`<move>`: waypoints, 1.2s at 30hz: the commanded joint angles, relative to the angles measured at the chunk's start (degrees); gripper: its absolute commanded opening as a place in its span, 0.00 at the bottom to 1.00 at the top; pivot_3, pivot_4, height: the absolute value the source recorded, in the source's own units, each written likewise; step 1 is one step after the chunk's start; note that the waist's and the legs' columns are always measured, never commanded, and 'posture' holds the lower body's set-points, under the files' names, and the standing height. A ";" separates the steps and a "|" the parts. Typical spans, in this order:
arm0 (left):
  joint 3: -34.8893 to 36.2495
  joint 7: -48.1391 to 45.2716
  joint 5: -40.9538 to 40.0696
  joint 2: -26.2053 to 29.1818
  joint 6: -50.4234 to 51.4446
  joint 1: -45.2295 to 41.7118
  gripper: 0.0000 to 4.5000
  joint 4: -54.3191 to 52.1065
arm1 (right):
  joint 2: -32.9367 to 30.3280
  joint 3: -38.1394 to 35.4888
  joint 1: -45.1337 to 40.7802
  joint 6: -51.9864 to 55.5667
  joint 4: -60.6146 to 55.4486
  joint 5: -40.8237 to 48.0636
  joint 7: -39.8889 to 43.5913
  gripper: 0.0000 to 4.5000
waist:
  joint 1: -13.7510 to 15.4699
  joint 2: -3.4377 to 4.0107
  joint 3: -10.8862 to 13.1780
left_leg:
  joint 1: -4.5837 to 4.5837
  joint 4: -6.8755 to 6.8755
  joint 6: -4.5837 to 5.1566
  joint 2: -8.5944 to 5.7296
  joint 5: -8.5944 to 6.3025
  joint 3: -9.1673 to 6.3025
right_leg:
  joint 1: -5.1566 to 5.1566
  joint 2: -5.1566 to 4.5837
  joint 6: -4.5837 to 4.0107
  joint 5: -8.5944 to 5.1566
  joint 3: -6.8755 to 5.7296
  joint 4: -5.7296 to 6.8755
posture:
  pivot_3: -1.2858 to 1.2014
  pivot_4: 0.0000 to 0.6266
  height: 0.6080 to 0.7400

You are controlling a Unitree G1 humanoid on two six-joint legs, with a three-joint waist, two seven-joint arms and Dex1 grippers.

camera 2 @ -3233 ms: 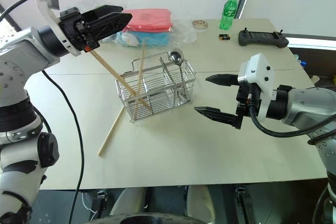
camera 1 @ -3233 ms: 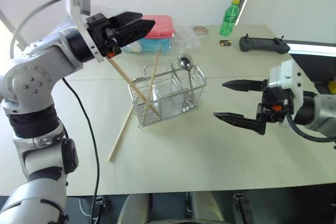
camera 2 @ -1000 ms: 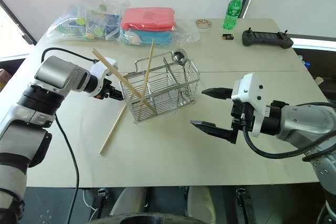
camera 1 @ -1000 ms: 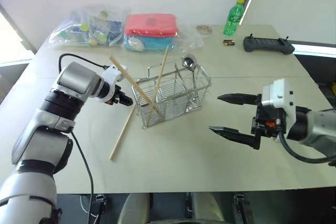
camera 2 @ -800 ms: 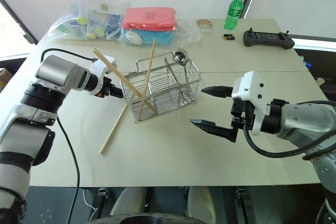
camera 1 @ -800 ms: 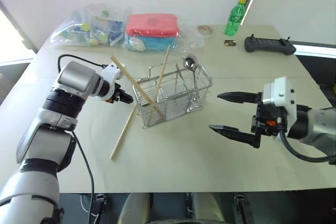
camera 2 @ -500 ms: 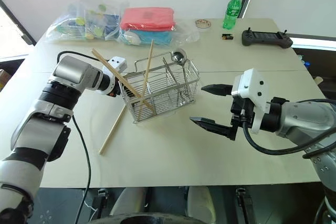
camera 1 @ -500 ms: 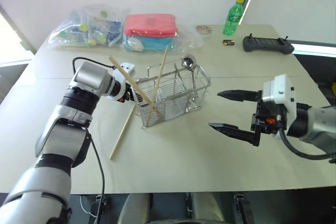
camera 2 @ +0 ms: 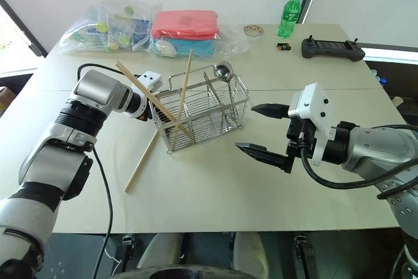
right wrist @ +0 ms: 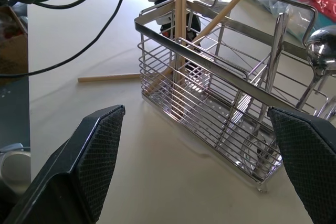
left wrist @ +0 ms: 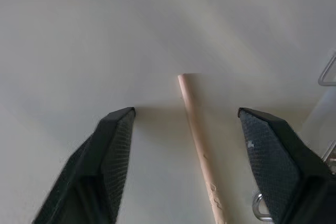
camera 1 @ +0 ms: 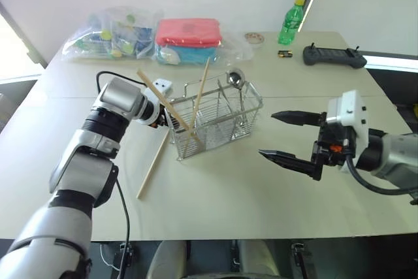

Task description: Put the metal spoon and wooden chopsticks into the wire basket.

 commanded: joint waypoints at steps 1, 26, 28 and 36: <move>-1.43 -2.06 0.23 0.39 1.69 1.14 0.31 -0.60 | -0.05 -1.44 -0.43 -0.78 -1.67 0.66 -0.72 1.00 | 0.00 0.00 0.00 | 0.00 0.00 0.00 0.00 0.00 0.00 | 0.00 0.00 0.00 0.00 0.00 0.00 | 0.52 0.24 0.63; 28.42 18.49 -0.59 12.73 -25.50 -3.39 0.01 17.82 | -0.25 -2.38 1.76 -1.63 -2.07 0.26 -0.71 1.00 | -1.22 -0.08 0.04 | 0.06 -0.12 0.01 0.13 -0.01 0.01 | -0.11 0.06 -0.03 0.02 -0.01 0.04 | 0.52 0.24 0.63; 35.00 17.94 -4.34 13.62 -33.19 -5.13 0.01 15.73 | -0.33 -2.59 1.92 -1.72 -1.68 0.11 -0.45 1.00 | -0.52 -0.14 0.01 | -0.07 -0.06 0.00 0.10 0.00 0.00 | -0.16 0.01 -0.01 0.03 -0.02 0.01 | 0.52 0.24 0.63; 48.56 10.01 -24.80 11.27 -33.50 -14.79 0.01 -8.17 | -0.02 -1.03 0.50 -1.63 -0.74 0.41 -0.50 1.00 | 0.06 -0.34 -0.06 | -0.34 0.14 -0.18 -0.41 0.08 -0.02 | -0.15 -0.57 0.35 0.23 -0.07 -0.13 | 0.52 0.24 0.63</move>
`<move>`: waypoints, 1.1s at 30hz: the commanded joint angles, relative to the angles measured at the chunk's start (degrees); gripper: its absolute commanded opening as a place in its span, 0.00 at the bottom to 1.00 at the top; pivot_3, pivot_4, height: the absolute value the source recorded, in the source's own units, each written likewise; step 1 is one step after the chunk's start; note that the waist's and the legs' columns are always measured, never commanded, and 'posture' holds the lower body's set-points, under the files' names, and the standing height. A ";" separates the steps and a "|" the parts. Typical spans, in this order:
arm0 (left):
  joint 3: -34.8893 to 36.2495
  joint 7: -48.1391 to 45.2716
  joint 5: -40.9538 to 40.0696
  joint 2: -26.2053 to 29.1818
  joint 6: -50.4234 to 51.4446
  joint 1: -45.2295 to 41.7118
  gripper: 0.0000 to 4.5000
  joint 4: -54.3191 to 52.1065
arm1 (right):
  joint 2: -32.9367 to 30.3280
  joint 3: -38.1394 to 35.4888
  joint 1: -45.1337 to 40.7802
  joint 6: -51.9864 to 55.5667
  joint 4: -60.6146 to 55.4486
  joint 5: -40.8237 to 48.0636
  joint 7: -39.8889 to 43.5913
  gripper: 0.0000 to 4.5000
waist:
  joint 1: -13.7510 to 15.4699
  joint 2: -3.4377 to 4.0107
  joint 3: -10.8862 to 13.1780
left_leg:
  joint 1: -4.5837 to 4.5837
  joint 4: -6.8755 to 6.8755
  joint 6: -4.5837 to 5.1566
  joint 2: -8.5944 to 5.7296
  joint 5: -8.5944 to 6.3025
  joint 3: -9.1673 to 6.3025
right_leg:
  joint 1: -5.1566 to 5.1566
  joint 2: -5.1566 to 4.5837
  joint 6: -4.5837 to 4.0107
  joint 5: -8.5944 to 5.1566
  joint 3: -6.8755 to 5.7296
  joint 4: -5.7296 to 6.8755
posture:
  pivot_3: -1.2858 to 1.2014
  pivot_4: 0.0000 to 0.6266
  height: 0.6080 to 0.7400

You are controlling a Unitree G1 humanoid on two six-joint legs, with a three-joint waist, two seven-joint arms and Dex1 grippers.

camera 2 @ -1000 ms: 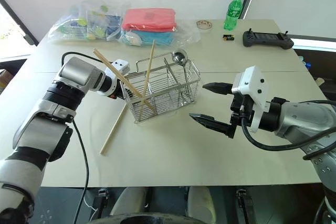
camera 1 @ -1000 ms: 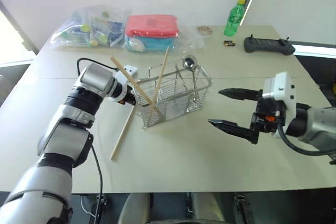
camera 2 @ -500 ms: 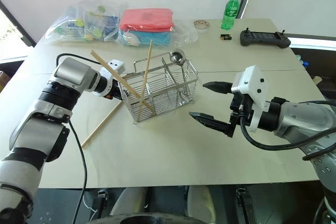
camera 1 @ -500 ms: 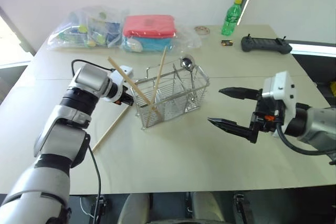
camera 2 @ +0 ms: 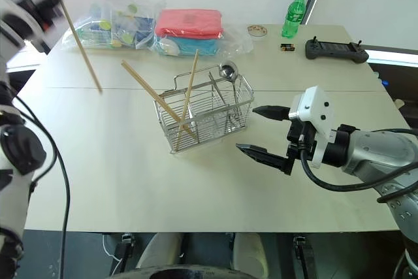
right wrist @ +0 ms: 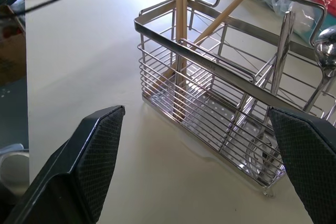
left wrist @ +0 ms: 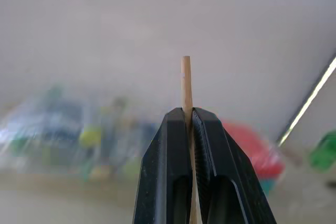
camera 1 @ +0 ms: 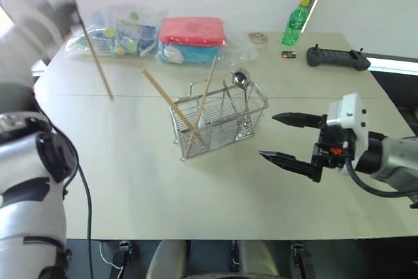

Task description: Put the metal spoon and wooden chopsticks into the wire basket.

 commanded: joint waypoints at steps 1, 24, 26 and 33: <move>0.89 -5.82 -12.31 -2.42 6.85 -2.86 0.01 -18.90 | -0.19 -0.59 -1.43 -0.65 -0.22 0.47 0.05 1.00 | -0.11 0.05 -0.03 | 0.03 -0.01 0.00 -0.07 0.00 0.05 | 0.03 -0.12 0.05 0.01 0.00 0.01 | 0.52 0.24 0.63; -12.86 1.80 -29.82 -13.98 25.58 21.66 0.01 -54.98 | -0.04 -2.63 -0.45 0.46 -0.88 2.73 -2.20 1.00 | 0.00 0.27 -0.03 | 0.77 -0.13 0.09 -0.15 -0.03 0.08 | 0.70 -0.12 -0.06 -0.28 0.09 0.01 | 0.52 0.24 0.63; -13.20 1.52 -29.36 -13.77 24.68 22.04 0.01 -54.70 | 0.13 -2.33 -0.61 0.37 -0.80 2.56 -2.45 1.00 | -0.04 0.26 -0.02 | 0.77 -0.11 0.10 -0.15 -0.03 0.08 | 0.71 -0.12 -0.07 -0.30 0.09 0.01 | 0.52 0.24 0.63; -13.38 2.12 -28.19 -14.00 23.05 22.31 0.01 -54.15 | 0.06 -1.83 -1.34 0.28 -0.42 2.40 -2.85 1.00 | -0.07 0.26 -0.02 | 0.77 -0.16 0.10 -0.15 -0.03 0.09 | 0.68 -0.13 -0.09 -0.34 0.08 -0.01 | 0.52 0.24 0.63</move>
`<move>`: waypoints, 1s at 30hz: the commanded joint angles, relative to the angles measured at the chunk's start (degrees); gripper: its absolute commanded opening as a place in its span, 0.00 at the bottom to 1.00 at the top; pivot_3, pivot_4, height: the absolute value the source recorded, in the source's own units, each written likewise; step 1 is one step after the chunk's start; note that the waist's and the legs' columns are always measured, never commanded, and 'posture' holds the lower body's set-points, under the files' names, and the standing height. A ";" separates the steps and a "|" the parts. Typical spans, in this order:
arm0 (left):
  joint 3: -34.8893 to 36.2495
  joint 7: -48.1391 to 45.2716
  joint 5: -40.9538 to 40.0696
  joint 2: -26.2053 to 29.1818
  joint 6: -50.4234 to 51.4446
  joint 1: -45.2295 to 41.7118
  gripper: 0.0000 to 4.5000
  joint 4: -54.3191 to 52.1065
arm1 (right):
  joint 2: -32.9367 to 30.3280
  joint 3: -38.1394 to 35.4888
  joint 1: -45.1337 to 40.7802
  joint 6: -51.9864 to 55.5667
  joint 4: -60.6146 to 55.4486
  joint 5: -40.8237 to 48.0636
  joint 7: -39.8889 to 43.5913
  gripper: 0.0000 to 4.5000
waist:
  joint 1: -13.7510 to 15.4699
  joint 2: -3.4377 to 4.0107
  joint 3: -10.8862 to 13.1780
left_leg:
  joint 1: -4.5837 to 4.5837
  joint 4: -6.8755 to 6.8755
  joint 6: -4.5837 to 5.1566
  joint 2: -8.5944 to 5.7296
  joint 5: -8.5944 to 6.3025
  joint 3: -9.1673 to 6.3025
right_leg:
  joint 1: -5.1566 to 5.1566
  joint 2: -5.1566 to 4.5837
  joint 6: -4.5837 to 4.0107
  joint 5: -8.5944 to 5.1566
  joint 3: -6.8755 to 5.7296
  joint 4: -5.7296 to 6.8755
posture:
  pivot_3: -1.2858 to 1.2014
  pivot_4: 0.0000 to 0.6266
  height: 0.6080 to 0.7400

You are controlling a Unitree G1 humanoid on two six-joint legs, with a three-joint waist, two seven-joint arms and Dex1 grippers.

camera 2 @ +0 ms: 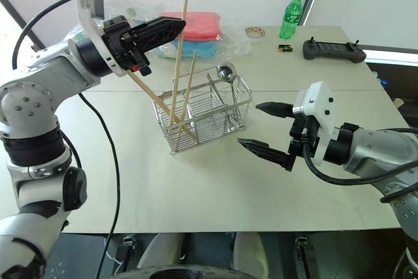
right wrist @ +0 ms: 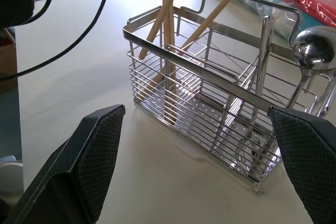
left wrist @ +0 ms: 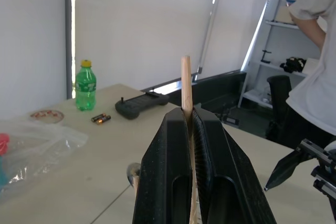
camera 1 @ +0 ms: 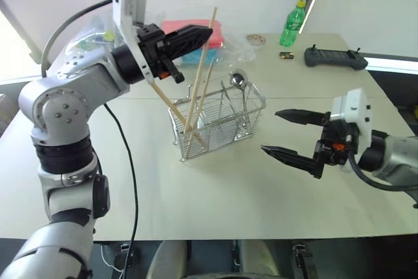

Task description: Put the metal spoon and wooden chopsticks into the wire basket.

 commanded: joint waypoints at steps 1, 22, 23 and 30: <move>0.40 0.69 0.20 -0.04 -1.36 -0.45 0.01 -0.44 | 0.01 -0.64 -1.27 -0.88 -0.80 0.25 -0.30 1.00 | 0.02 0.00 0.00 | 0.00 0.00 0.00 0.00 0.00 0.00 | 0.00 0.00 0.00 0.00 0.00 0.00 | 0.52 0.24 0.63; 0.48 0.53 -1.60 0.07 -0.99 1.02 0.45 -1.66 | -0.38 -0.66 -2.64 -0.43 -0.04 0.50 -0.19 1.00 | 0.02 0.00 0.01 | -0.02 -0.01 0.00 0.00 -0.01 0.00 | -0.01 -0.02 0.02 -0.02 -0.01 -0.04 | 0.52 0.24 0.63; 0.25 0.65 -1.18 0.25 -1.27 0.95 0.57 -1.78 | -0.41 -0.69 -2.66 -0.42 -0.01 0.55 -0.15 1.00 | 0.02 0.00 0.01 | -0.02 -0.02 0.00 0.00 -0.01 0.00 | -0.01 -0.02 0.02 -0.02 -0.01 -0.04 | 0.52 0.24 0.63; 0.18 -0.07 -0.68 1.53 -1.63 0.60 0.91 -1.22 | -0.72 -0.72 -2.57 -0.49 0.41 0.16 0.43 1.00 | -0.01 0.00 0.01 | -0.02 -0.03 0.00 0.00 -0.01 0.00 | -0.01 -0.03 0.02 -0.03 -0.02 -0.05 | 0.52 0.24 0.63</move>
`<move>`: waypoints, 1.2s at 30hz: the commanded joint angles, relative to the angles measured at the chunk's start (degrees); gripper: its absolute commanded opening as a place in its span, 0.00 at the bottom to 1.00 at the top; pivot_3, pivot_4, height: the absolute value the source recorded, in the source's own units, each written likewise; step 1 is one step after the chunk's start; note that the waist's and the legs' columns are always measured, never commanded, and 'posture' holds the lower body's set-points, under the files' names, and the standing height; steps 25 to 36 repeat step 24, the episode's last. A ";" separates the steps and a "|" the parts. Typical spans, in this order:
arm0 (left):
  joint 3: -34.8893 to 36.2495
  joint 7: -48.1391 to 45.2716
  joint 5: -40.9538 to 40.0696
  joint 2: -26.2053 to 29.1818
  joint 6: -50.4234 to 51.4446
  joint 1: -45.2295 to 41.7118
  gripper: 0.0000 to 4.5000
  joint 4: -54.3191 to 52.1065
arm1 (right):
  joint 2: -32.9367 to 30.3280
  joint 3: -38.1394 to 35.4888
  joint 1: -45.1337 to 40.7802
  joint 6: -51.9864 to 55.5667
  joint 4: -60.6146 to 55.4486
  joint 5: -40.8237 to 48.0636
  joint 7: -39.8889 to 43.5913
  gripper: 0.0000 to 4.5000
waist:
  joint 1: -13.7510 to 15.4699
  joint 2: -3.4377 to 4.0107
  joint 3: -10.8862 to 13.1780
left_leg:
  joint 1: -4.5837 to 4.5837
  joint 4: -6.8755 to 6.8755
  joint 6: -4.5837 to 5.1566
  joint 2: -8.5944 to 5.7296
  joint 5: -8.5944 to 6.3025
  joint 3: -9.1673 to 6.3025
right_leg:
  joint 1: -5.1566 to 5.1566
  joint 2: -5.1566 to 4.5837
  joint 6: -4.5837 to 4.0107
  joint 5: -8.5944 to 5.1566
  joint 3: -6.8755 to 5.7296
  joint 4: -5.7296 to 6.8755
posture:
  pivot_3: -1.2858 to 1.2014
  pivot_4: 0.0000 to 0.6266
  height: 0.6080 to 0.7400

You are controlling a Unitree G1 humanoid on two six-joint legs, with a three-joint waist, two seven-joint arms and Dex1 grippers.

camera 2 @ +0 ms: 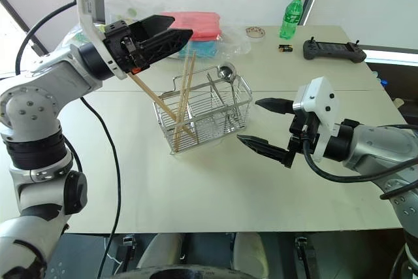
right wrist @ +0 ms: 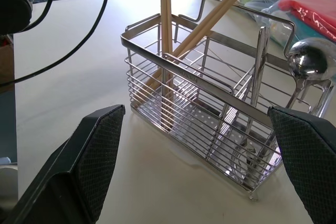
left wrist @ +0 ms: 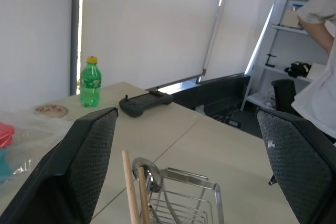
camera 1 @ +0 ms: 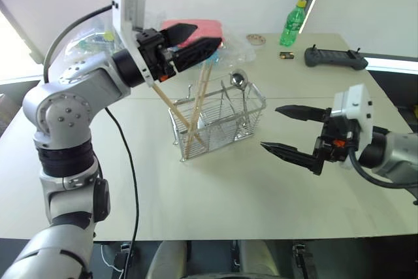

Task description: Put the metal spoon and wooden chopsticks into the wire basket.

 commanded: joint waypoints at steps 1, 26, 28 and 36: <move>0.37 -1.33 -0.24 1.80 -0.60 -1.45 0.91 -0.98 | -0.75 -1.06 -0.74 -0.52 0.11 0.03 0.58 1.00 | -0.01 0.00 0.00 | 0.00 0.00 0.00 0.00 0.00 0.00 | -0.01 0.00 0.00 0.00 0.00 0.00 | 0.52 0.24 0.63; 4.39 -57.59 16.58 47.42 -21.46 35.27 0.91 -6.86 | -1.21 1.57 -1.14 -2.42 2.99 -3.82 5.60 1.00 | 0.02 0.30 0.13 | -0.75 -0.16 0.06 0.18 -0.04 0.01 | -0.83 -0.09 -0.40 -0.24 -0.09 -0.02 | 0.52 0.24 0.63; 4.39 -57.59 16.58 47.42 -21.46 35.27 0.91 -6.86 | -1.21 1.57 -1.14 -2.42 2.99 -3.82 5.60 1.00 | 0.02 0.30 0.13 | -0.75 -0.16 0.06 0.18 -0.04 0.01 | -0.83 -0.09 -0.40 -0.24 -0.09 -0.02 | 0.52 0.24 0.63; 4.39 -57.59 16.58 47.42 -21.46 35.27 0.91 -6.86 | -1.21 1.57 -1.14 -2.42 2.99 -3.82 5.60 1.00 | 0.02 0.30 0.13 | -0.75 -0.16 0.06 0.18 -0.04 0.01 | -0.83 -0.09 -0.40 -0.24 -0.09 -0.02 | 0.52 0.24 0.63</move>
